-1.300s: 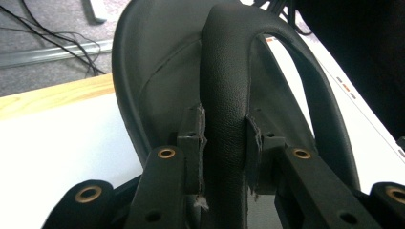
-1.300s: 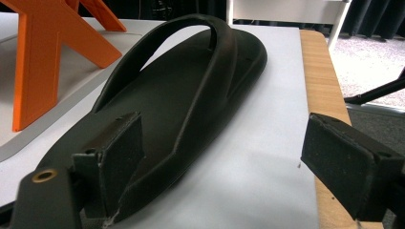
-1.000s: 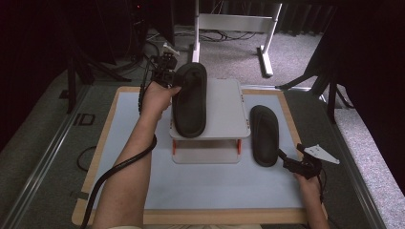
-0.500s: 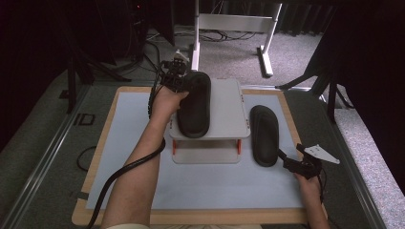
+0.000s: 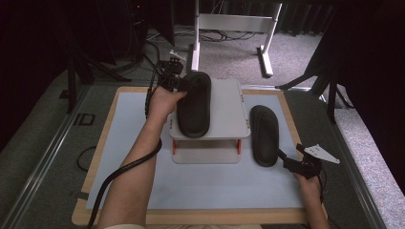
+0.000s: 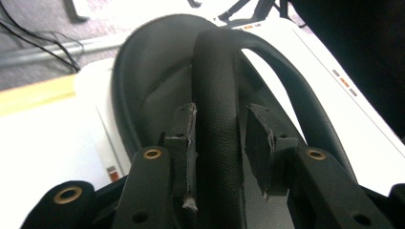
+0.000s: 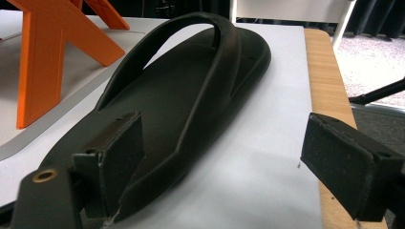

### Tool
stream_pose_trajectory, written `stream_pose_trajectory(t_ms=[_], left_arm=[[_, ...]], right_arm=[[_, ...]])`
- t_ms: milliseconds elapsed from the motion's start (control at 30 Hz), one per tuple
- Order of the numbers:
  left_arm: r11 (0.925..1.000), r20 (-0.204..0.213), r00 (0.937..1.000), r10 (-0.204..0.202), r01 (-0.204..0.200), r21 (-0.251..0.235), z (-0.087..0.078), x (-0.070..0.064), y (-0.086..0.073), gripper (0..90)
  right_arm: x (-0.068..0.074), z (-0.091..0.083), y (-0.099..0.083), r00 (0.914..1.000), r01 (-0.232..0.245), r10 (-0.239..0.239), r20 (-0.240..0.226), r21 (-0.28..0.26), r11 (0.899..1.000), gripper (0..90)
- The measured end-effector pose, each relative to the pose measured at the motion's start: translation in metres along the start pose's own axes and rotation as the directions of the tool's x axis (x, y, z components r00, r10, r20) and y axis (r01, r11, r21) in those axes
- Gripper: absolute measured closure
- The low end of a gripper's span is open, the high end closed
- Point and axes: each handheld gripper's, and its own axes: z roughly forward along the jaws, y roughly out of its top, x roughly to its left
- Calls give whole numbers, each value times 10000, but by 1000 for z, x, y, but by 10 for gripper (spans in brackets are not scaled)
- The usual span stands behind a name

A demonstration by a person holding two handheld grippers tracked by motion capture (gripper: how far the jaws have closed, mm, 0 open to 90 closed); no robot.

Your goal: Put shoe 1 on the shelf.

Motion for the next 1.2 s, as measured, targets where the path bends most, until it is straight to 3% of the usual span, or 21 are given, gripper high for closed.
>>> stream_pose_trajectory(t_ms=[167,300,333,633,867,1200], left_arm=[[9989,341,9990,279,-265,-389,-16,-1,0,634],[9971,359,9986,397,-372,-671,-28,3,-3,638],[9967,328,9982,504,-482,-658,-31,5,-5,639],[9916,283,9993,256,-218,-1274,-54,38,-28,652],[9913,59,9998,213,-203,-1297,-58,57,-50,651],[9793,135,9986,505,-469,-1970,-66,71,-80,651]], right_arm=[[0,0,0,10000,14,-14,-6,-17,10000,138],[0,0,0,10000,22,-22,-3,-14,10000,138],[0,0,0,10000,12,-12,-7,-22,10000,138],[1,0,0,10000,15,-15,3,2,10000,139],[0,0,0,10000,7,-7,33,17,10000,139],[0,0,0,10000,8,-8,18,12,10000,139]])
